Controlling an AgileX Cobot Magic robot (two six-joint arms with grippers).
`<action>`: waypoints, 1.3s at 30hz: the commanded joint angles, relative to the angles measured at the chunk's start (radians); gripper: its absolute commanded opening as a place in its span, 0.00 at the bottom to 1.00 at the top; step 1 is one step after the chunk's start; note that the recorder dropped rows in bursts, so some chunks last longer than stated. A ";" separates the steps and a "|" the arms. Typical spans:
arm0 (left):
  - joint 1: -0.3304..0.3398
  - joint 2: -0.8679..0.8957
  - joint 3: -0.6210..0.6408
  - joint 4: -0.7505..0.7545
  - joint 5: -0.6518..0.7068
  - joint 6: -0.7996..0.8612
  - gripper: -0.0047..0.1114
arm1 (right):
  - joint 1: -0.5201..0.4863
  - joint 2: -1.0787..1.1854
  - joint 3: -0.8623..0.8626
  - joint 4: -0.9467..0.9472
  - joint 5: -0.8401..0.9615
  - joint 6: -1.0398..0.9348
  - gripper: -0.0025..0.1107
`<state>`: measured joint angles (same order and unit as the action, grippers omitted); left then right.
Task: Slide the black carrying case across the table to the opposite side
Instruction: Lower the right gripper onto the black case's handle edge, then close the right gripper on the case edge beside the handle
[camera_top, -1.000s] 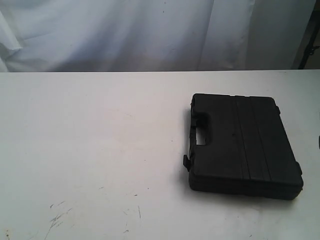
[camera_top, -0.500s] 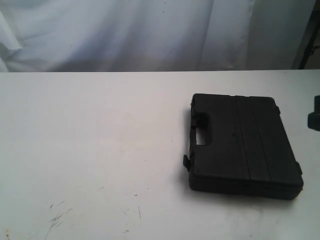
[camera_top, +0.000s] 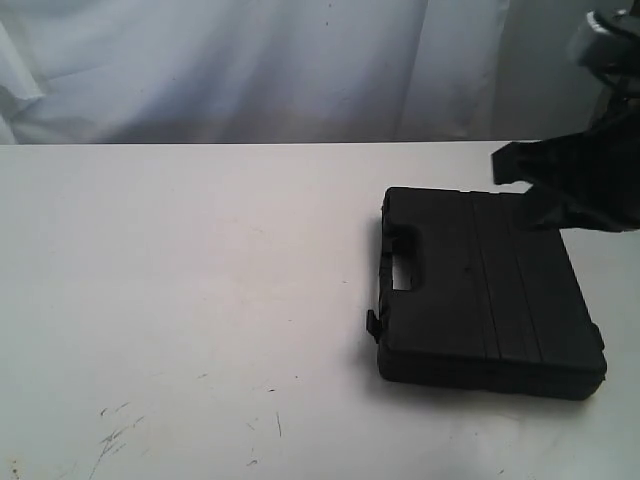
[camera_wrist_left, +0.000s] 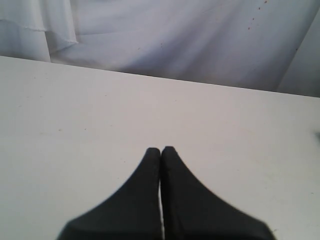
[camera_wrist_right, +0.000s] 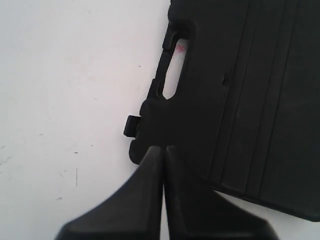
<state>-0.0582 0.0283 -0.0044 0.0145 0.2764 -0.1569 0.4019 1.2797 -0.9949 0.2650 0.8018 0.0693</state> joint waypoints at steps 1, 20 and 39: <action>0.001 -0.005 0.004 0.004 -0.009 0.001 0.04 | 0.080 0.125 -0.065 -0.100 0.024 0.104 0.02; 0.001 -0.005 0.004 0.004 -0.009 0.001 0.04 | 0.180 0.546 -0.393 -0.265 0.103 0.358 0.02; 0.001 -0.005 0.004 0.004 -0.009 0.001 0.04 | 0.194 0.876 -0.743 -0.351 0.270 0.504 0.21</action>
<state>-0.0582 0.0283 -0.0044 0.0145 0.2764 -0.1569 0.5905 2.1442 -1.7280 -0.0748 1.0727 0.5671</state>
